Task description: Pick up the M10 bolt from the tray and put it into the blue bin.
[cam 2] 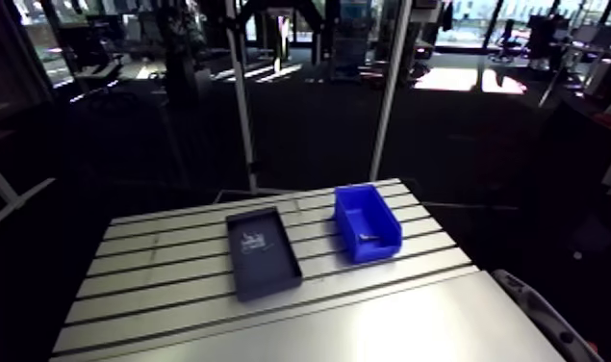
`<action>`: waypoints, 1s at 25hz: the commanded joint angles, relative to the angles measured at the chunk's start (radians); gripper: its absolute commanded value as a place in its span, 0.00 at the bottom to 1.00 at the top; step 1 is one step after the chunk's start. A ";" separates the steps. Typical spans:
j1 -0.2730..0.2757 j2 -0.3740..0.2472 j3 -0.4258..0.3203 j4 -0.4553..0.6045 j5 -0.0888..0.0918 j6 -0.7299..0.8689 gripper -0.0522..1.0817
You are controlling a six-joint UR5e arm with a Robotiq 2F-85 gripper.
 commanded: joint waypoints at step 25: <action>0.032 -0.083 0.008 0.028 0.002 0.111 0.06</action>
